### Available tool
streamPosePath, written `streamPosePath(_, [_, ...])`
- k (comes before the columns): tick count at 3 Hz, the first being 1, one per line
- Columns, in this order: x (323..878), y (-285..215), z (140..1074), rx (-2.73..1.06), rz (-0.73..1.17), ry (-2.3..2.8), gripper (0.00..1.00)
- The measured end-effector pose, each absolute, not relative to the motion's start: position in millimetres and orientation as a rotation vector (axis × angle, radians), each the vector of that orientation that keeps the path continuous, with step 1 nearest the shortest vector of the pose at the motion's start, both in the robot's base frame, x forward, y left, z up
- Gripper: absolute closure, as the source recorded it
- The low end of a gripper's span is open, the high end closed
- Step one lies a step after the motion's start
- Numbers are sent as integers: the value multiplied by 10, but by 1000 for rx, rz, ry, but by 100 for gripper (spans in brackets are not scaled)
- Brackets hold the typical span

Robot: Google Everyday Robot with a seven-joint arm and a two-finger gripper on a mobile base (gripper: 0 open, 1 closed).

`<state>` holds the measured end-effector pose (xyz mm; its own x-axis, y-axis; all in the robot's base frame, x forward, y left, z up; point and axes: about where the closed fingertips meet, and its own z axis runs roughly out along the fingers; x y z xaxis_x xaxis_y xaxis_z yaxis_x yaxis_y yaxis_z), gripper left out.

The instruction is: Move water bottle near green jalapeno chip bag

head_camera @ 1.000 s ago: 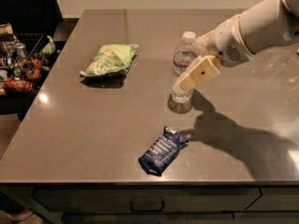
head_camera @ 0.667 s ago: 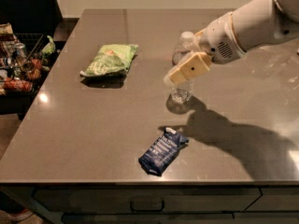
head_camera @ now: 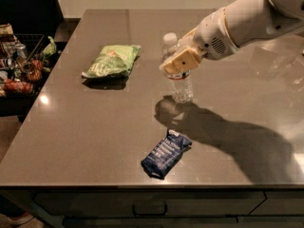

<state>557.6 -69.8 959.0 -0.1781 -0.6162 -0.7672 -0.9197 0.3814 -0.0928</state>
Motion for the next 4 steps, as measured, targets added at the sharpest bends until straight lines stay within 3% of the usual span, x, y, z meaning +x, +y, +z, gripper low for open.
streamPosePath(1, [5565, -686, 9596, -1327, 516, 1892, 95])
streamPosePath(2, [5643, -594, 9691, -1297, 546, 1864, 100])
streamPosePath(4, [6092, -174, 9836, -1174, 713, 1746, 100])
